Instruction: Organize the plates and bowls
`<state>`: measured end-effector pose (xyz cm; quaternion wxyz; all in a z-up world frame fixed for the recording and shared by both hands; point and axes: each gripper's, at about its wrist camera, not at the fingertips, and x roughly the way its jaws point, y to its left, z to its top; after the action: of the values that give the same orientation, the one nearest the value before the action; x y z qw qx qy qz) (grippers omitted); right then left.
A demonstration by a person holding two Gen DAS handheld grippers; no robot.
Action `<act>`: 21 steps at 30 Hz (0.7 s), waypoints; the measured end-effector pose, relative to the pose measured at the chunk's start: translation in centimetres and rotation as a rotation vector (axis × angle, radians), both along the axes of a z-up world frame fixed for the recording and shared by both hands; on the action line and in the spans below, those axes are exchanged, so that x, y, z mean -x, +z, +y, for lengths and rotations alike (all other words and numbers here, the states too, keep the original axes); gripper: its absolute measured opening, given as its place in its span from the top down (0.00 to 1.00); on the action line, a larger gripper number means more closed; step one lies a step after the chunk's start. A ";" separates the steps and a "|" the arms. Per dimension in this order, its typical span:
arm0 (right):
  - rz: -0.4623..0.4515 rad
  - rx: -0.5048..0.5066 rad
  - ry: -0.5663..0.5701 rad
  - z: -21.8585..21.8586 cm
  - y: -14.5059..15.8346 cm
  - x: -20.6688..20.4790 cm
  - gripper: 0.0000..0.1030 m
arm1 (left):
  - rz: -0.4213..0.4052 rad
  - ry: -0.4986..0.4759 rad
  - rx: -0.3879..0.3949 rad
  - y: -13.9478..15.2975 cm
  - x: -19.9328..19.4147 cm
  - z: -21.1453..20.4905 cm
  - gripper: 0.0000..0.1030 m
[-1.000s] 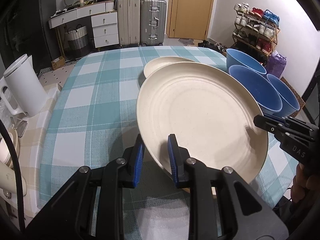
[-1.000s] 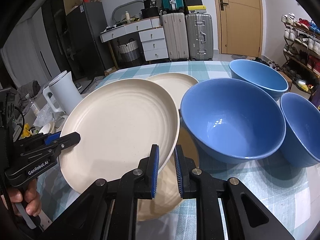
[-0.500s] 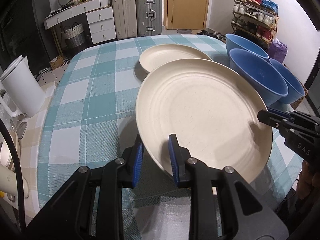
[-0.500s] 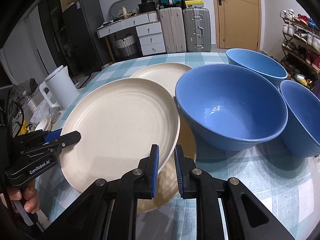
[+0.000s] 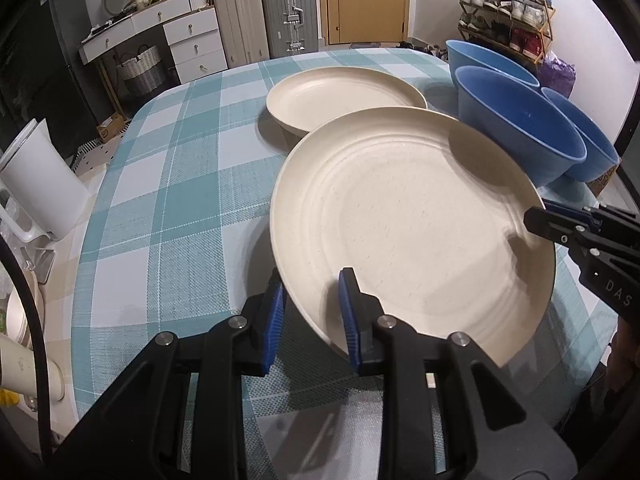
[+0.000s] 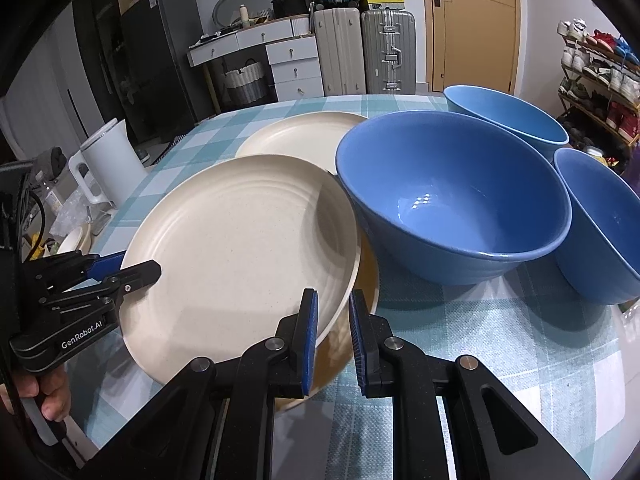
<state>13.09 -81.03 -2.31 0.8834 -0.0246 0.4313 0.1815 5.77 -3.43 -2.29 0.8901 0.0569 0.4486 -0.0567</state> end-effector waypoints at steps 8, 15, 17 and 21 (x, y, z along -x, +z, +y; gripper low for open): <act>-0.008 0.037 -0.004 -0.1 -0.6 0.3 0.84 | 0.009 -0.018 -0.041 -0.7 -0.1 -0.7 0.77; -0.013 0.065 -0.004 -0.2 -0.8 0.6 0.84 | 0.021 -0.026 -0.075 -1.3 0.0 -1.3 0.76; -0.012 0.070 -0.004 -0.3 -0.8 0.6 0.84 | 0.024 -0.029 -0.083 -1.4 0.0 -1.4 0.75; -0.015 0.080 -0.007 0.0 -0.9 0.6 0.84 | 0.021 -0.035 -0.111 -1.6 0.1 -1.8 0.74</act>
<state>12.50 -81.07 -3.21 0.8855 -0.0597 0.4318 0.1610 5.68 -5.19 -3.88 0.8798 0.1134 0.4591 -0.0480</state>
